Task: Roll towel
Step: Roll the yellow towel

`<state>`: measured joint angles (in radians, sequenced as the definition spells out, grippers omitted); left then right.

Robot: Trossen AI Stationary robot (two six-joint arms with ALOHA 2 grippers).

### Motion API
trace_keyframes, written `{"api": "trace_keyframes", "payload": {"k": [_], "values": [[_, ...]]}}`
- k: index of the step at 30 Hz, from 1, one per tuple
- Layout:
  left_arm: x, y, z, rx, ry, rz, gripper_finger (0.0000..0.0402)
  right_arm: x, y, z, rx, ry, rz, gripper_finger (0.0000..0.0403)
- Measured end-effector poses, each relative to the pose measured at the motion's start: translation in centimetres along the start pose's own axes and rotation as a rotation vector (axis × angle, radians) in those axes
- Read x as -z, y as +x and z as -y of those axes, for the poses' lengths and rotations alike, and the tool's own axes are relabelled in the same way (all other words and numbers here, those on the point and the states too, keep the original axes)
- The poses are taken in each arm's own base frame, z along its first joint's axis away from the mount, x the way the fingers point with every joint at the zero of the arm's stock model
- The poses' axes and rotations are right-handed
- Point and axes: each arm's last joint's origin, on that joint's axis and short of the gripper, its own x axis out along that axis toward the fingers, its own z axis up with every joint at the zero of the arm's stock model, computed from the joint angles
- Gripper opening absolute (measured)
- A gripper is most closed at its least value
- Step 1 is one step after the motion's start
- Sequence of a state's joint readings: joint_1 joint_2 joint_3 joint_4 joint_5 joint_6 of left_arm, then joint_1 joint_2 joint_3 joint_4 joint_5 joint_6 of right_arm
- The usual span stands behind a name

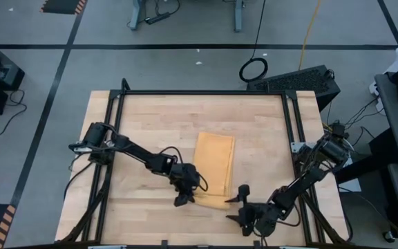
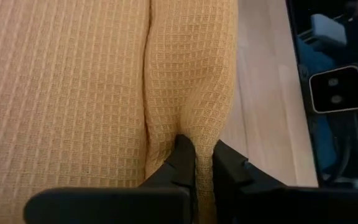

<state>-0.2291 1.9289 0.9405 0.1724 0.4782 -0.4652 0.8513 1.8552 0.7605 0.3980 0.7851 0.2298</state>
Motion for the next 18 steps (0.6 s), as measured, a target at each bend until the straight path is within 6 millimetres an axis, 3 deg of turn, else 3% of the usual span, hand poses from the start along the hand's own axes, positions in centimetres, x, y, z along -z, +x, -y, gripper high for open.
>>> {"api": "trace_keyframes", "payload": {"k": [6,11,18], "values": [[-0.4,-0.4,-0.5,0.053,-0.060,-0.009,0.0026,0.4,1.8,-0.5,0.009,-0.038,0.089,0.0272],[-0.3,-0.5,-0.6,0.059,-0.075,-0.025,0.0026,1.3,3.4,0.4,0.097,-0.011,0.064,0.0266],[-0.2,-0.5,-0.8,0.049,-0.111,-0.036,0.0026,1.5,4.2,1.2,0.095,0.103,0.036,0.0203]]}}
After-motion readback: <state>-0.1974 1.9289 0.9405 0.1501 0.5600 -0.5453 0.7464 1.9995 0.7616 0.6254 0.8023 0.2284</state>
